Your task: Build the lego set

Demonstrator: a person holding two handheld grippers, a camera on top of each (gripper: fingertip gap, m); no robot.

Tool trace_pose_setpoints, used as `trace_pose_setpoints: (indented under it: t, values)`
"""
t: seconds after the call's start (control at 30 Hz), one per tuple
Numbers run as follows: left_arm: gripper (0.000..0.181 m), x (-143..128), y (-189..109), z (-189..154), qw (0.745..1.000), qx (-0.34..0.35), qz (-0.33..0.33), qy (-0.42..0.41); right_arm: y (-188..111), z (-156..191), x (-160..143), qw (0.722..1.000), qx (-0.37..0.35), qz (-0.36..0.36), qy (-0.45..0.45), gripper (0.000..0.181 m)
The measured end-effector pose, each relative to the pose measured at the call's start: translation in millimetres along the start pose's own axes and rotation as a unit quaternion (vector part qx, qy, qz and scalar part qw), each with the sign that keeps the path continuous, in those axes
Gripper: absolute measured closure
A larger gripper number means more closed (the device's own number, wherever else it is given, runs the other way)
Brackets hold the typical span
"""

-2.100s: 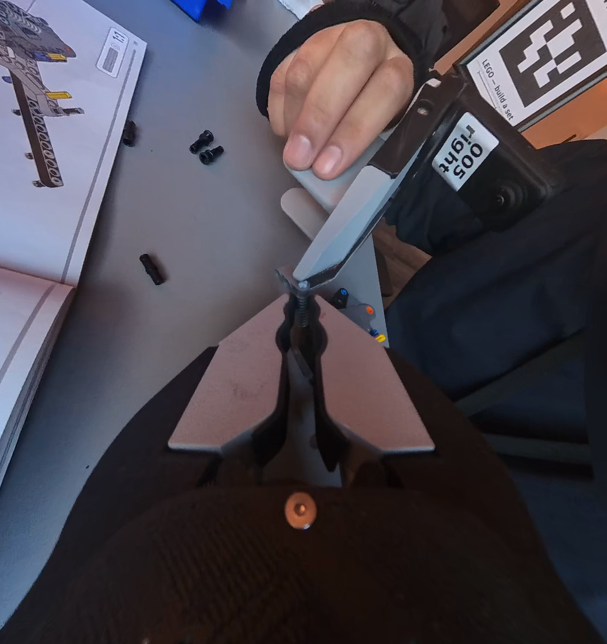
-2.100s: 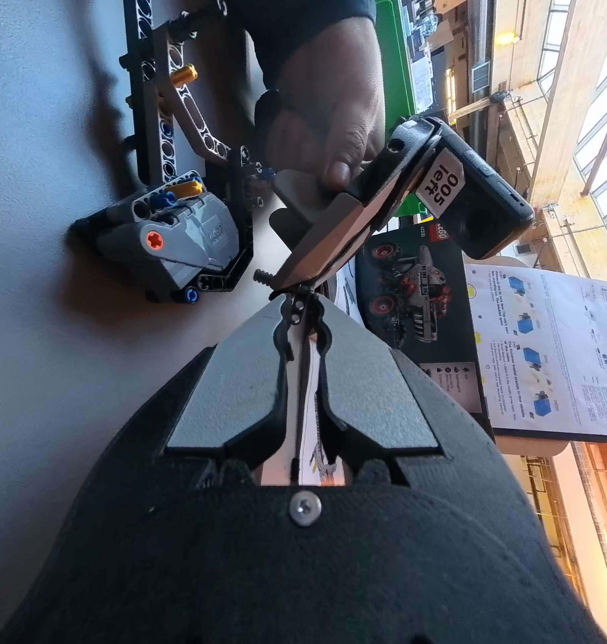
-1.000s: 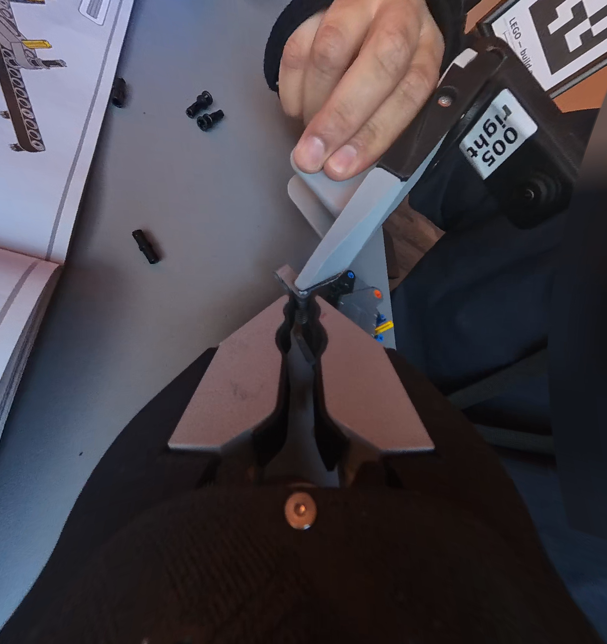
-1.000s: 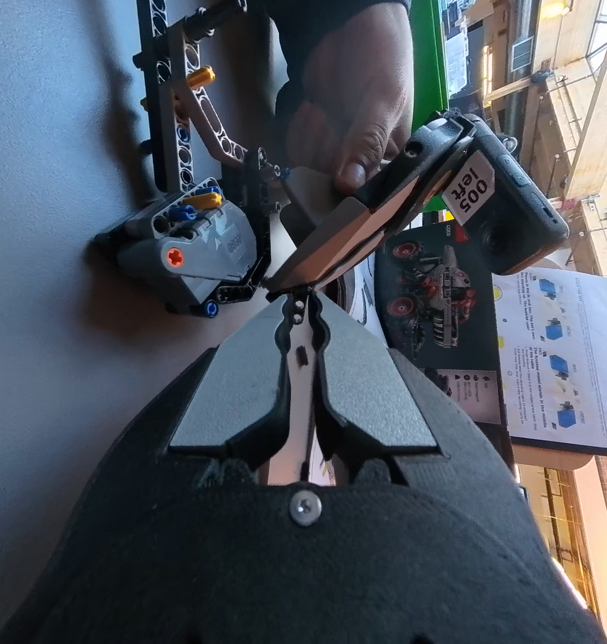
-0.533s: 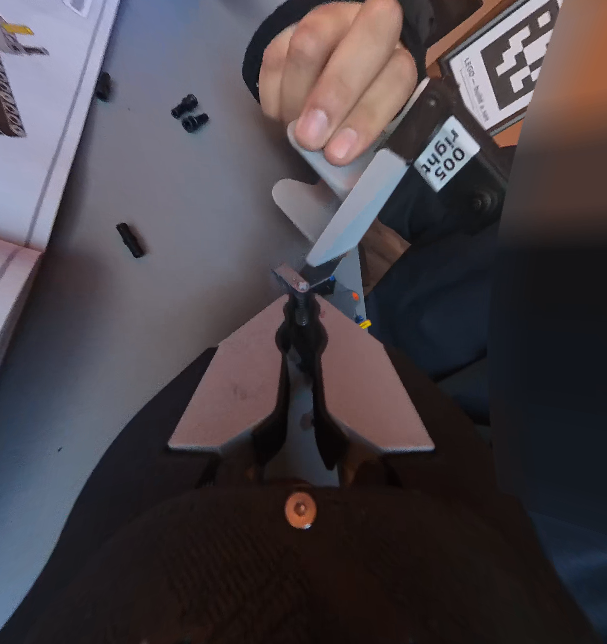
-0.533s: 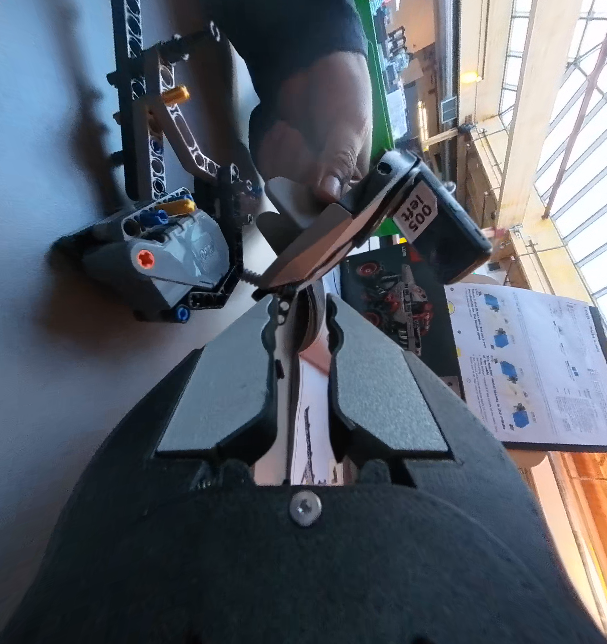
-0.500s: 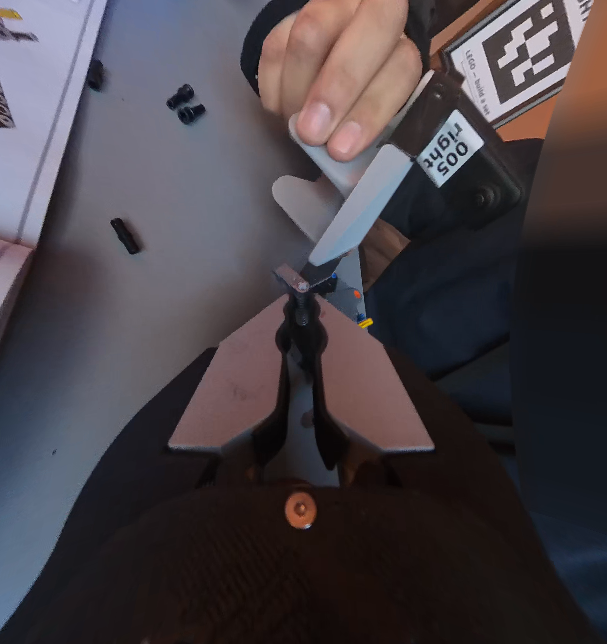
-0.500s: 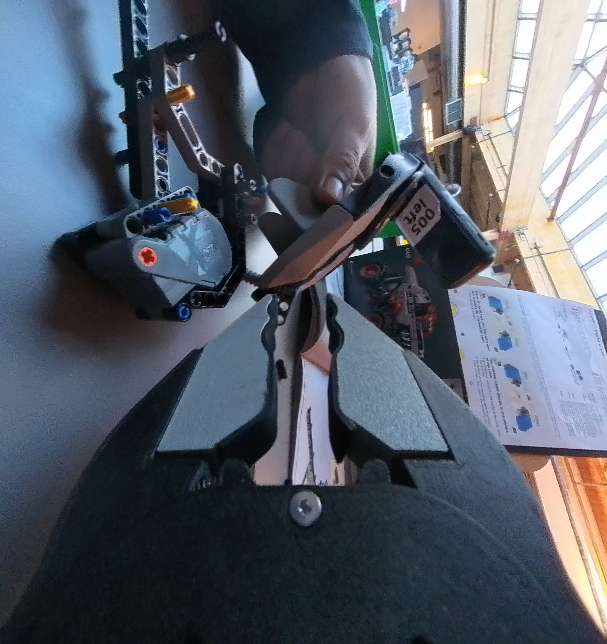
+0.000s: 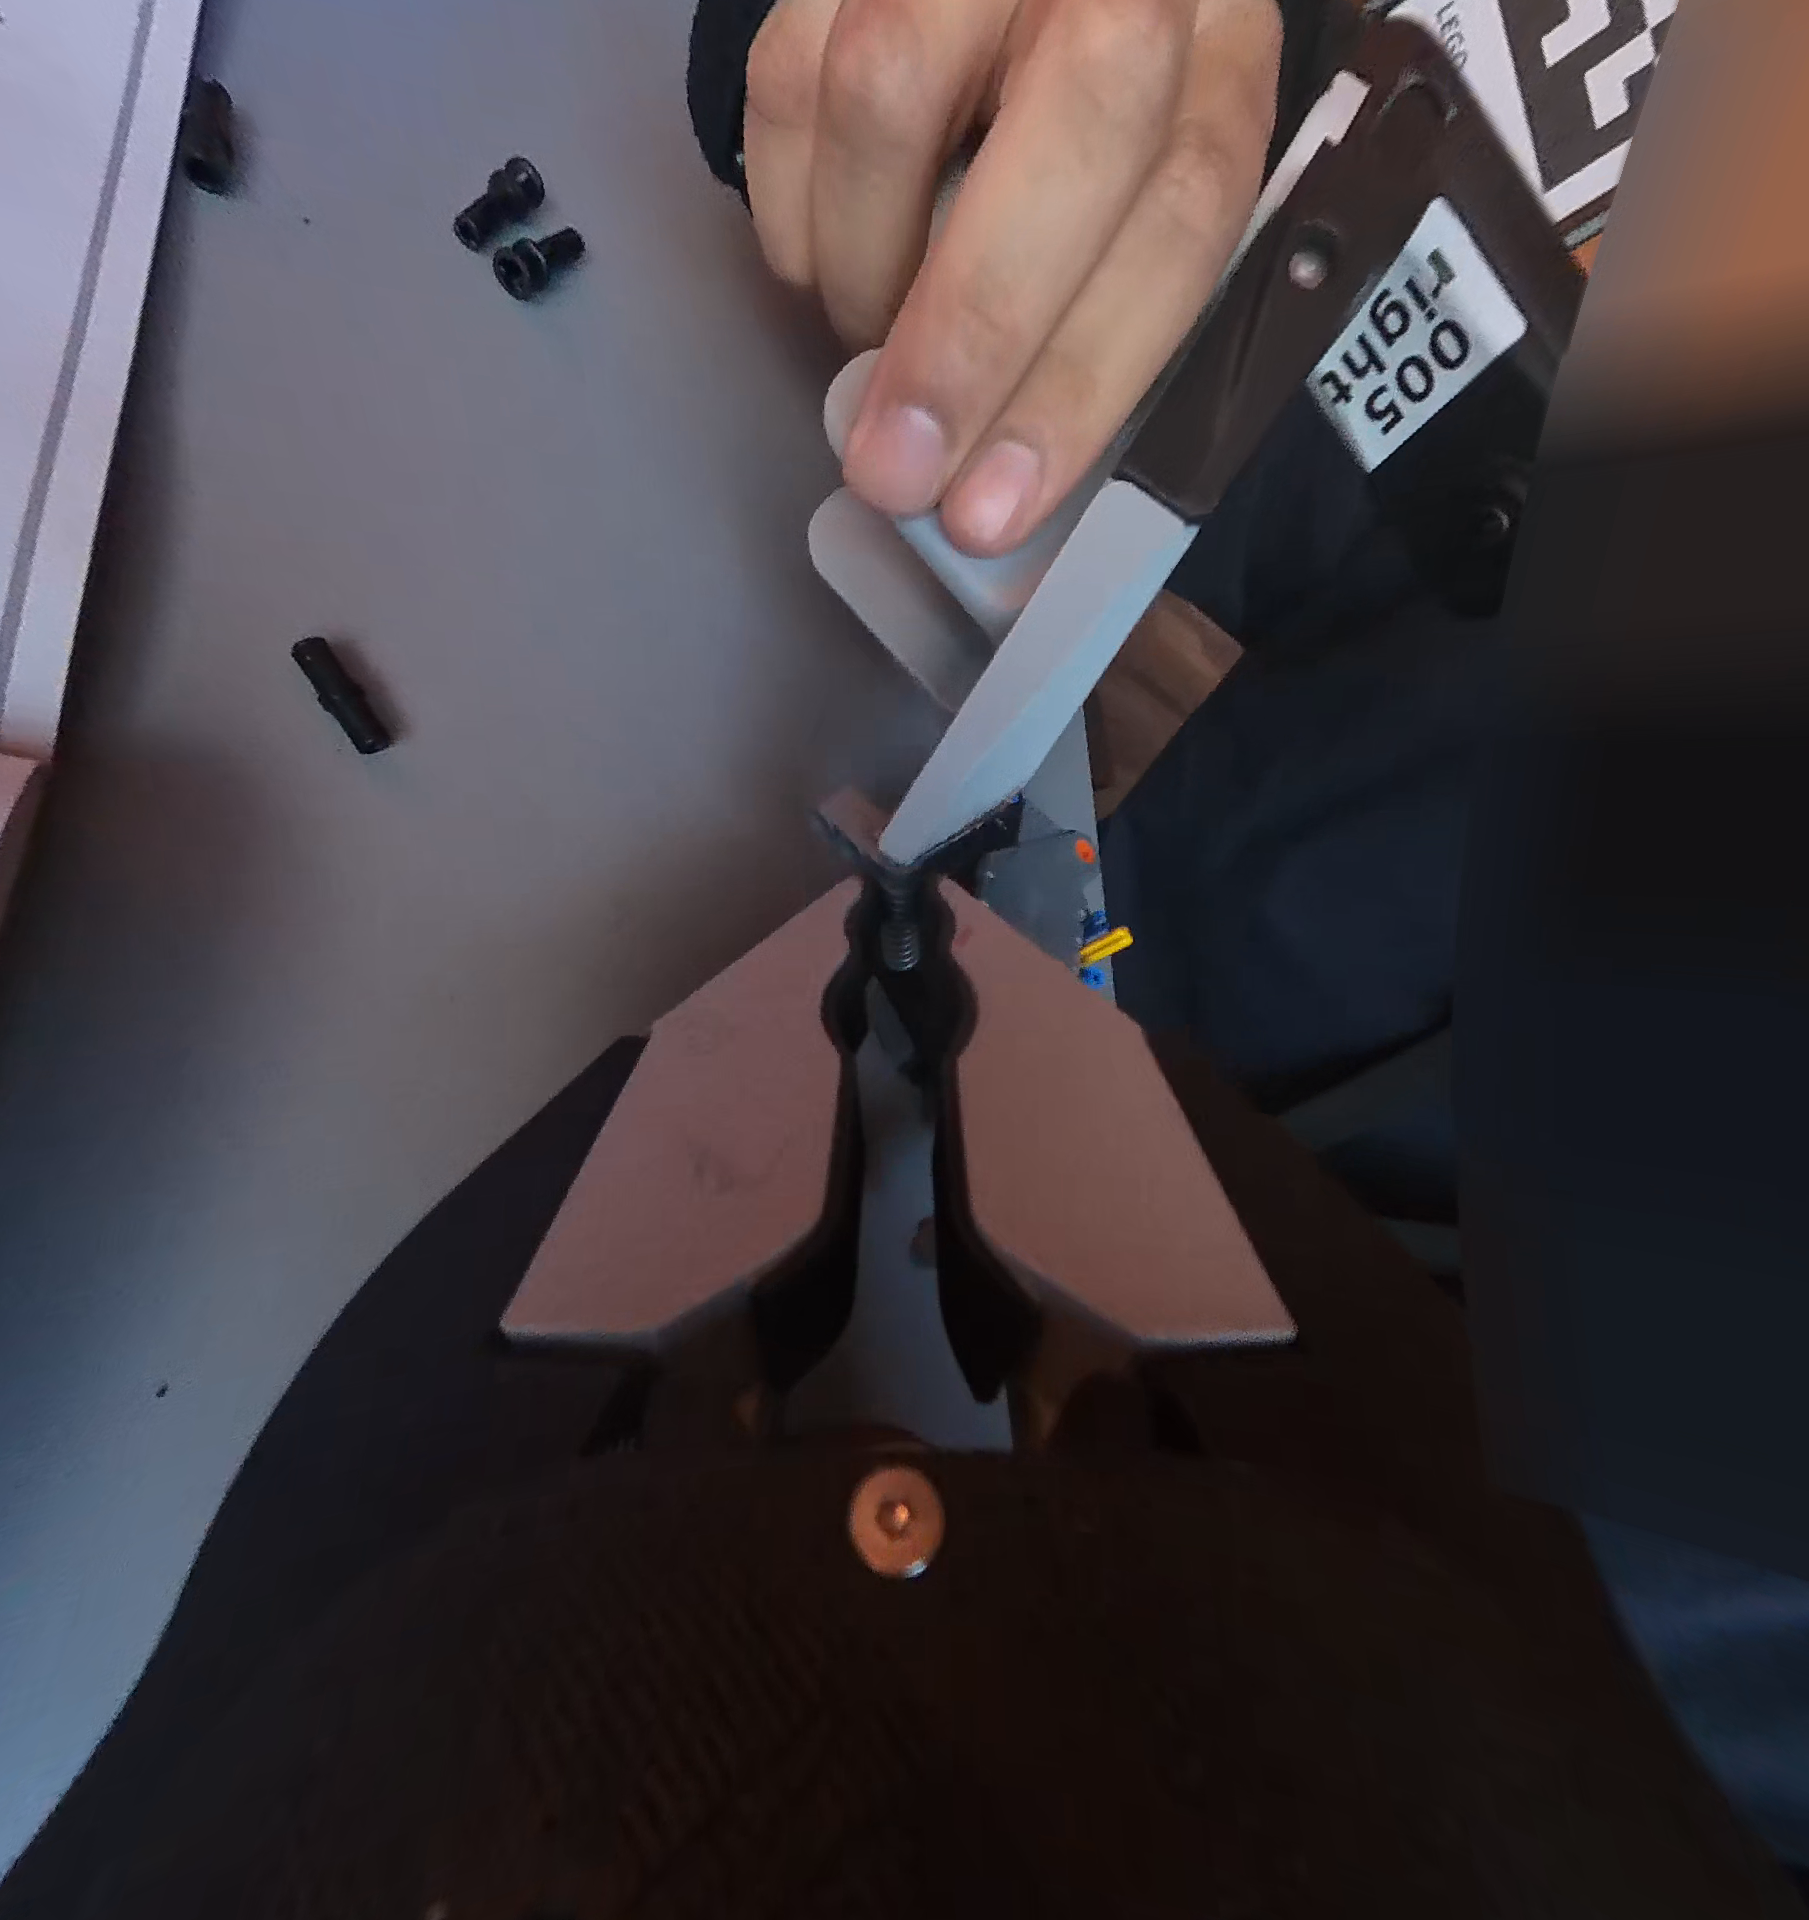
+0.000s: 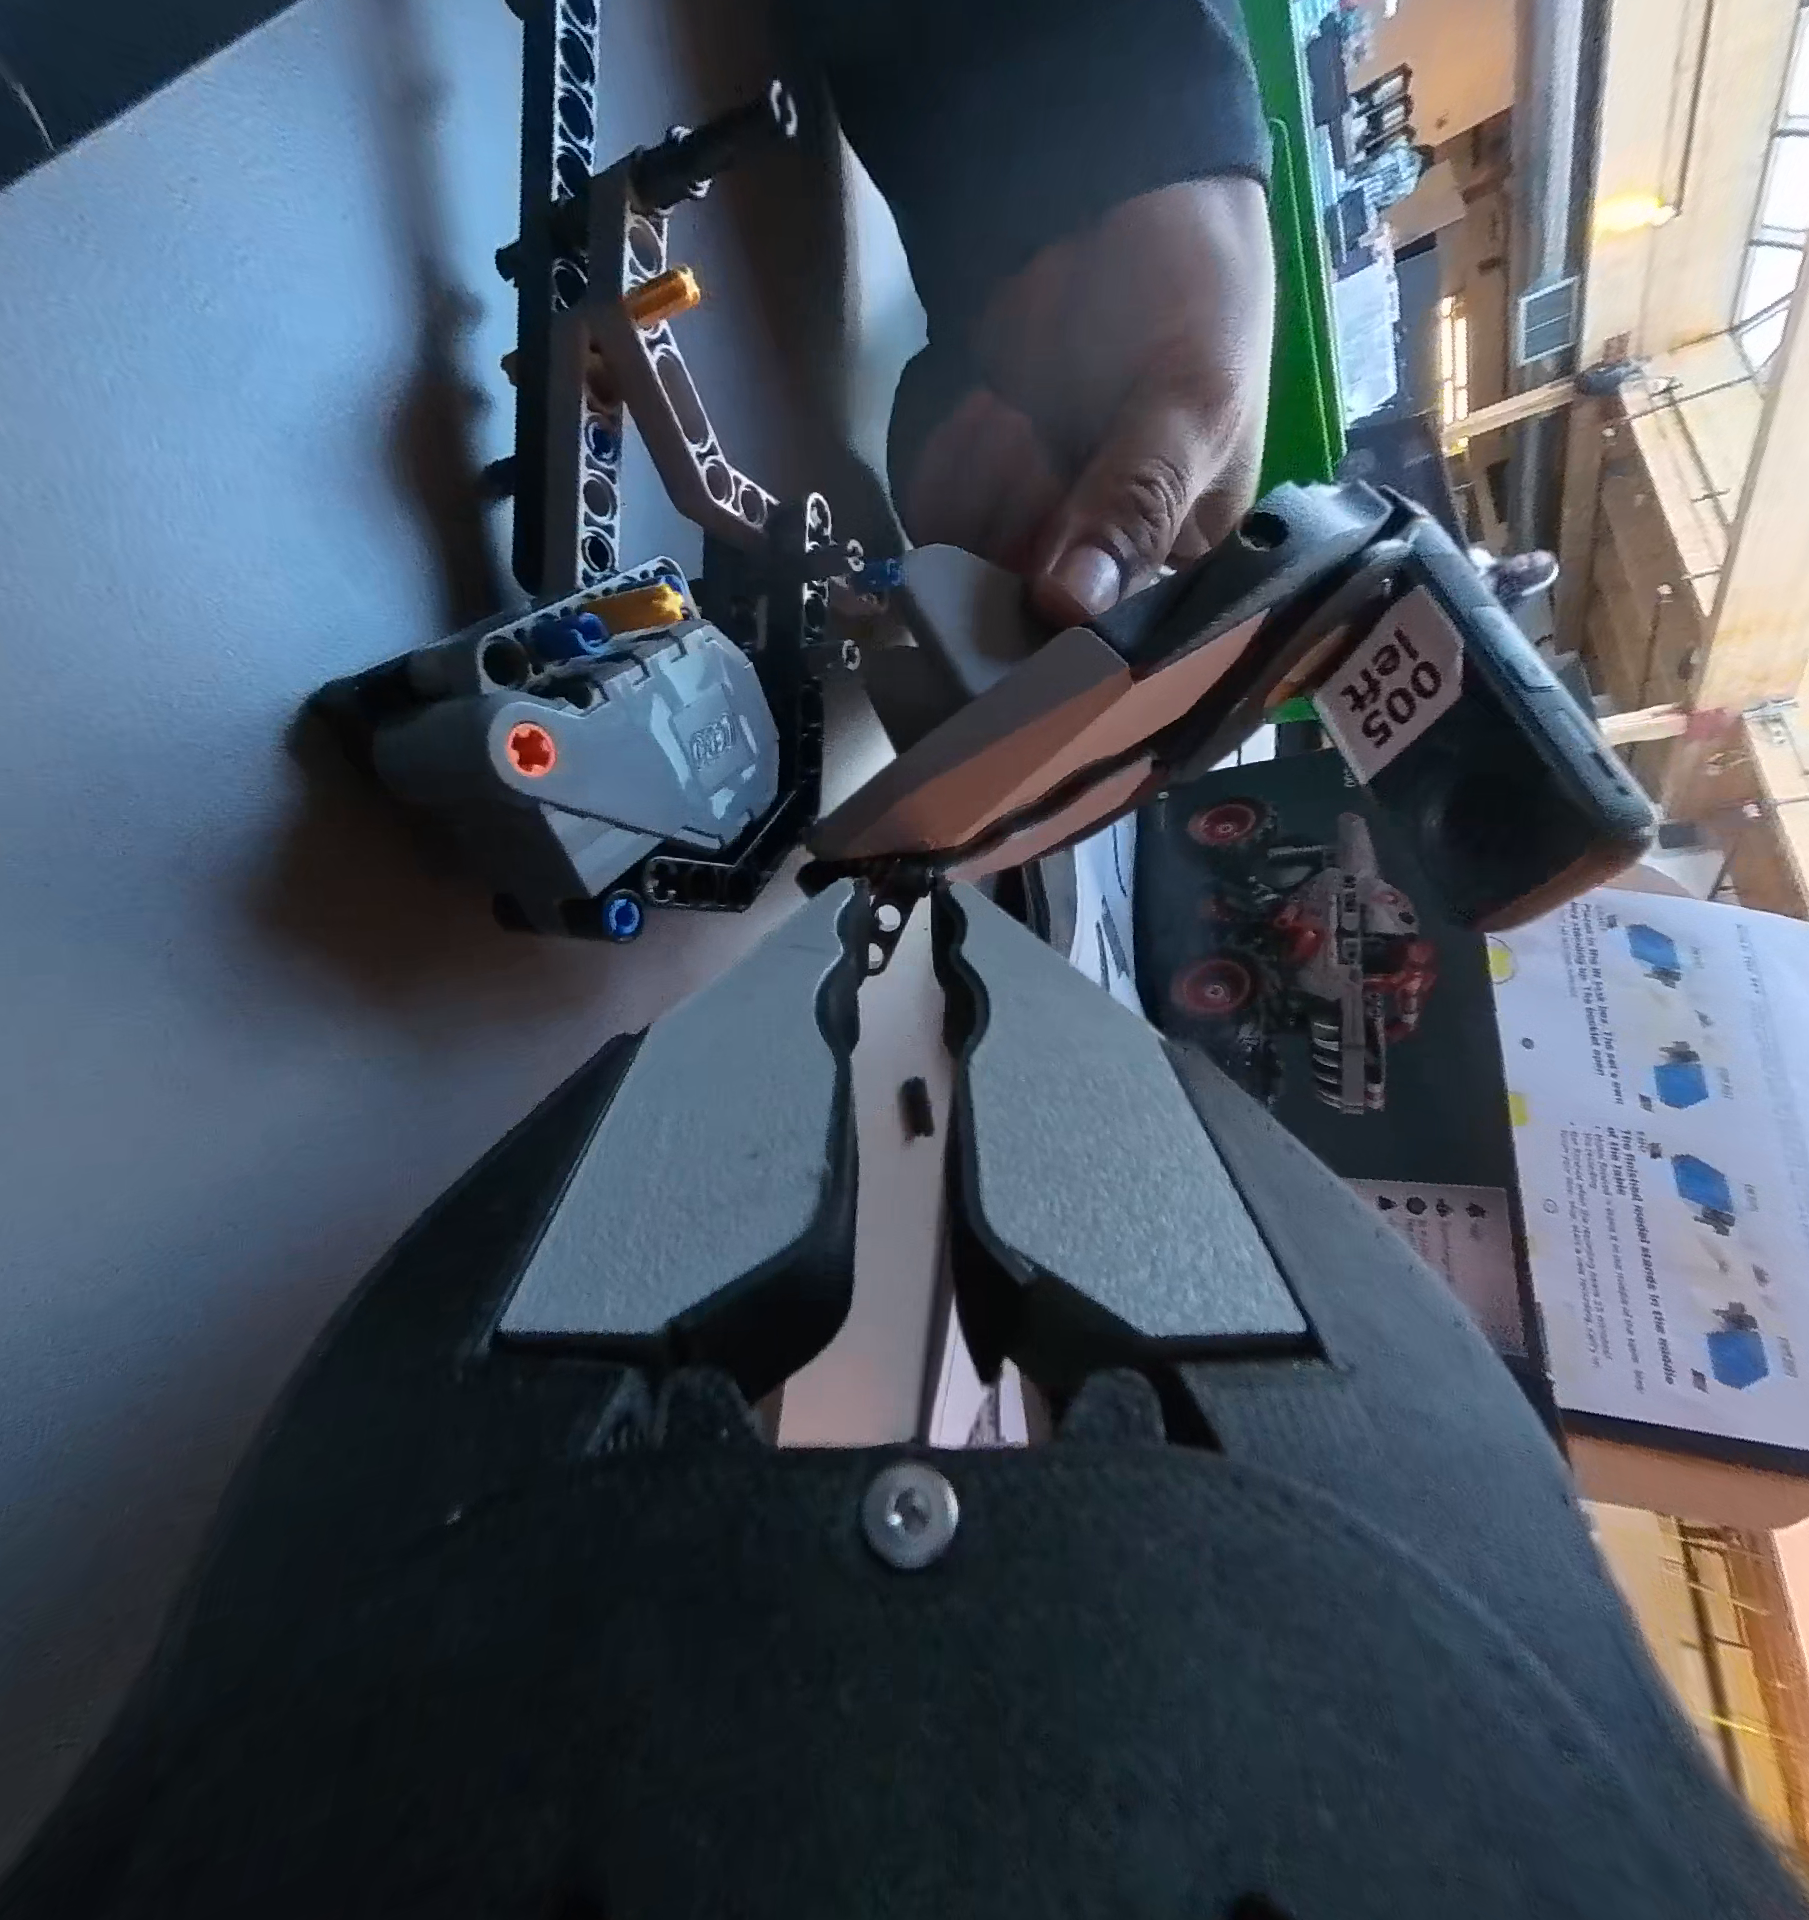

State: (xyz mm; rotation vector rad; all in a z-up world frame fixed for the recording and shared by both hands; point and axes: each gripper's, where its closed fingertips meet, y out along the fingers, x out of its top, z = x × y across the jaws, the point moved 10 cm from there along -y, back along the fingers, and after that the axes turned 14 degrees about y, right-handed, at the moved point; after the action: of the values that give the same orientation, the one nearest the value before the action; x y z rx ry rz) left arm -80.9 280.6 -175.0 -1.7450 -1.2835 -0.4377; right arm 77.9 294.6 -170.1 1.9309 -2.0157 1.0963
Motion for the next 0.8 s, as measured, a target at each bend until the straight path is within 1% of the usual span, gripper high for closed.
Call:
trace_pose_setpoints:
  t: [0.07,0.13,0.23,0.33,0.47,0.57,0.8]
  values:
    - [0.175,0.6,-0.4,-1.7,1.000,0.004,0.008,0.008,0.6,0.3,0.5,1.000,0.000,-0.007,0.003,0.173]
    - [0.176,1.5,-1.2,-3.0,1.000,0.012,0.013,0.014,1.3,1.0,0.7,1.000,-0.009,-0.006,-0.016,0.173]
    - [0.176,1.4,-2.4,-1.7,1.000,0.016,0.010,0.012,2.9,1.1,2.9,0.999,-0.014,0.015,-0.032,0.173]
    - [0.177,-0.5,0.1,-0.2,0.999,0.030,0.030,0.016,7.1,4.6,4.3,0.998,-0.011,0.042,-0.049,0.174]
    - [0.177,1.4,-5.6,1.2,0.999,0.047,0.015,0.017,10.5,-1.2,6.7,0.994,-0.026,0.066,-0.078,0.175]
    - [0.177,0.4,-8.1,2.7,0.999,0.049,0.007,0.015,12.3,-4.2,6.6,0.994,-0.022,0.073,-0.078,0.175]
    - [0.177,-0.6,-5.9,6.5,0.999,0.044,0.010,0.010,13.7,-1.3,6.3,0.993,-0.024,0.089,-0.075,0.176]
